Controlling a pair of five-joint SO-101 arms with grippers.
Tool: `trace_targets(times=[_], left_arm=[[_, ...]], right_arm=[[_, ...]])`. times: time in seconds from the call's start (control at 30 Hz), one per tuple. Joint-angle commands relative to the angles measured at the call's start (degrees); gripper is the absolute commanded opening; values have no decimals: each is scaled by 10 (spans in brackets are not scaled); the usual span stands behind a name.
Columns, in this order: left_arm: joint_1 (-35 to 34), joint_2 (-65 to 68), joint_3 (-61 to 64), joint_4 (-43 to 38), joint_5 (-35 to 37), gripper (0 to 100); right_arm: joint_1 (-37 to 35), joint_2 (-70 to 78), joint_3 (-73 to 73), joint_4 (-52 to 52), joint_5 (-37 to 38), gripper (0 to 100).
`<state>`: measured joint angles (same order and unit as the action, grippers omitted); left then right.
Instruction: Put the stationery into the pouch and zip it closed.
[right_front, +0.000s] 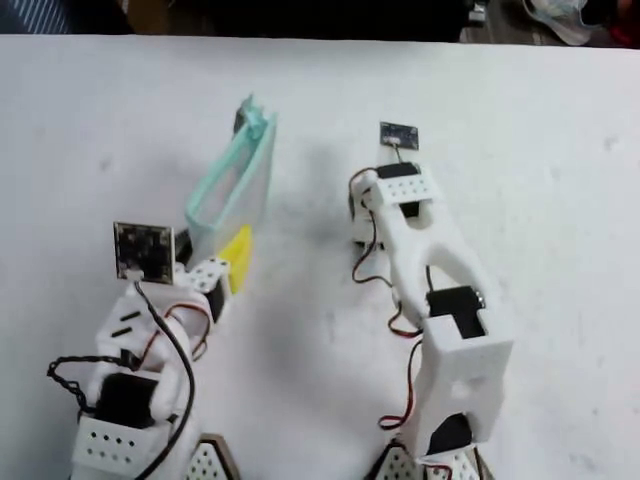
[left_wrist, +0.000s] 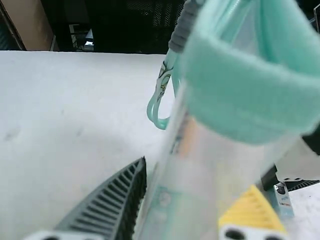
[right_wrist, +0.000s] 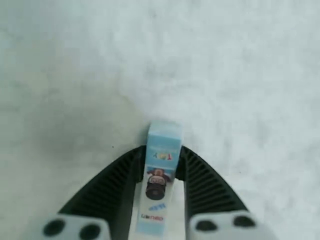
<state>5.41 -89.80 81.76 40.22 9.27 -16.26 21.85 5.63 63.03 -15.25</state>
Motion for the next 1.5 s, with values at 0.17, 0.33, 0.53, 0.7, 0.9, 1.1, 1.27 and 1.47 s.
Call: trace_targets(times=[0.17,0.33,0.53,0.7,0.9,1.1,1.27,1.47], left_arm=[[-2,-5,-28,-4,4,233],[0,-5,-27,-4,4,233],[1,-5,-27,-4,4,233],[1,-5,-27,-4,4,233],[1,-5,-27,-4,4,233],[1,-5,-27,-4,4,235],[-1,-5,-27,-4,4,236],[0,-5,-27,-5,4,236]], right_arm=[[2,-208,-18,44,2,16],[-1,-317,-18,51,3,16],[-27,-436,-19,15,3,16],[-120,-532,-18,-56,3,16],[-238,-581,-15,-149,96,16],[-310,-548,-15,-205,254,16],[-317,-516,-4,-209,258,16],[-300,-512,92,-238,257,16]])
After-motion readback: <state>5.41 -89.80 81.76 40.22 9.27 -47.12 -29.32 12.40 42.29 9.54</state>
